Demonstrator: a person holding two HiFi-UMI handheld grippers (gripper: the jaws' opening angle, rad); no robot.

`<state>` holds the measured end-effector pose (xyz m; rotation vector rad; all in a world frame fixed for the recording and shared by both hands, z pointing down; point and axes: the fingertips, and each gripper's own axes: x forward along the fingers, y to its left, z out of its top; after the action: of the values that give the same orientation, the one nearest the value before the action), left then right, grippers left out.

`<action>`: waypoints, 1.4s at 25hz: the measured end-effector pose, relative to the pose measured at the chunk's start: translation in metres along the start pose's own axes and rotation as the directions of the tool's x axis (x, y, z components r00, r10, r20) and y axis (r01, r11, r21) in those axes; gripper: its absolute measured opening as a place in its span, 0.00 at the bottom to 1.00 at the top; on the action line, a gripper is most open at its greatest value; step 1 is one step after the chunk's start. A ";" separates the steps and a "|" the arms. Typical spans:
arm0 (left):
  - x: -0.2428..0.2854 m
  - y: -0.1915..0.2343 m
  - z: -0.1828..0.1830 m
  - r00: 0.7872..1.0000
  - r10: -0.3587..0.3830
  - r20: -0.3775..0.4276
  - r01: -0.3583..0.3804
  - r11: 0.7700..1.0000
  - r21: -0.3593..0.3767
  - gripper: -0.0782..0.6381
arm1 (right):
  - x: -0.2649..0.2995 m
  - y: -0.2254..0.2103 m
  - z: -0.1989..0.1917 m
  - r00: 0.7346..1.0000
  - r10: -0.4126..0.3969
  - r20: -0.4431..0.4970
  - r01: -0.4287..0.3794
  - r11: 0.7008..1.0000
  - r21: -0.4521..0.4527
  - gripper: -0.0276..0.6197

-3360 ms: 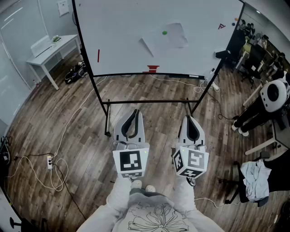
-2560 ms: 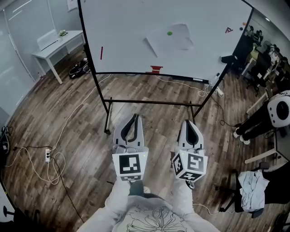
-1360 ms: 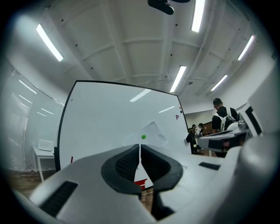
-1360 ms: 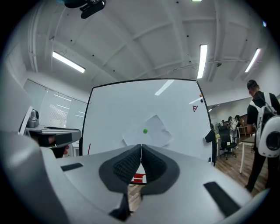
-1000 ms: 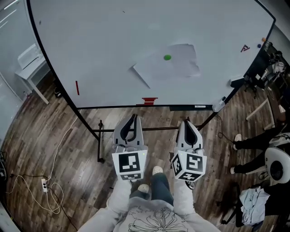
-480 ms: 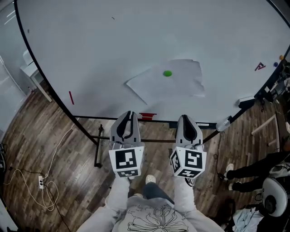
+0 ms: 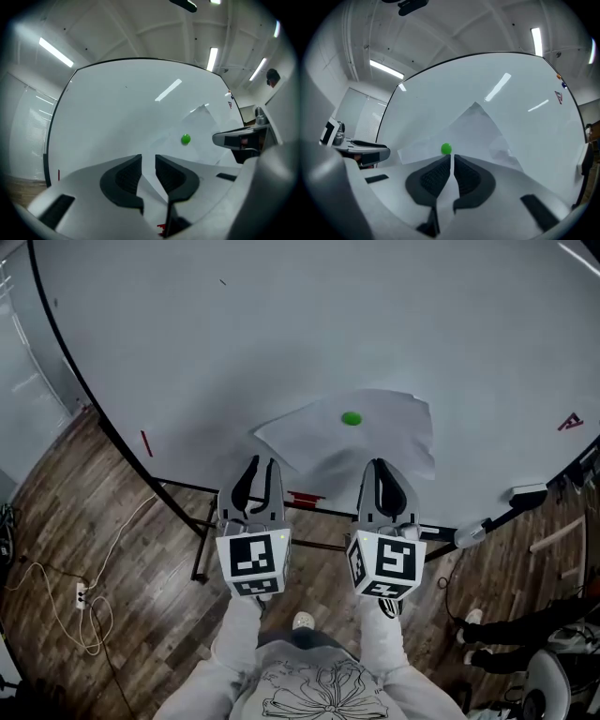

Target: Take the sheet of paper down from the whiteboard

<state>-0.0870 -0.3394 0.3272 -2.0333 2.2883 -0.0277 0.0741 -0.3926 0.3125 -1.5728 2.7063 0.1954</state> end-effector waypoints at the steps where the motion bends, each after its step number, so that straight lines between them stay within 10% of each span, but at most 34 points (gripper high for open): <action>1: 0.005 0.001 -0.004 1.000 -0.001 -0.009 0.001 1.000 -0.007 0.23 | 0.006 0.000 0.001 1.000 0.008 0.003 -0.008 1.000 -0.005 0.05; 21: 0.071 0.011 -0.023 0.969 -0.245 -0.035 0.236 0.957 -0.167 0.39 | 0.074 0.015 0.012 1.000 0.003 -0.022 -0.004 0.999 -0.048 0.31; 27: 0.071 0.010 -0.020 0.966 -0.256 -0.027 0.250 0.957 -0.149 0.15 | 0.079 0.014 0.012 0.998 -0.055 -0.014 0.055 0.998 -0.033 0.28; 35: 0.067 0.011 -0.015 0.959 -0.283 -0.008 0.277 0.943 -0.186 0.12 | 0.082 0.019 0.010 0.991 -0.129 -0.045 0.122 0.985 -0.125 0.27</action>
<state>-0.1071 -0.4056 0.3386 -2.4556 2.0678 0.1373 0.0160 -0.4528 0.2994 -1.7996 2.6689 0.3282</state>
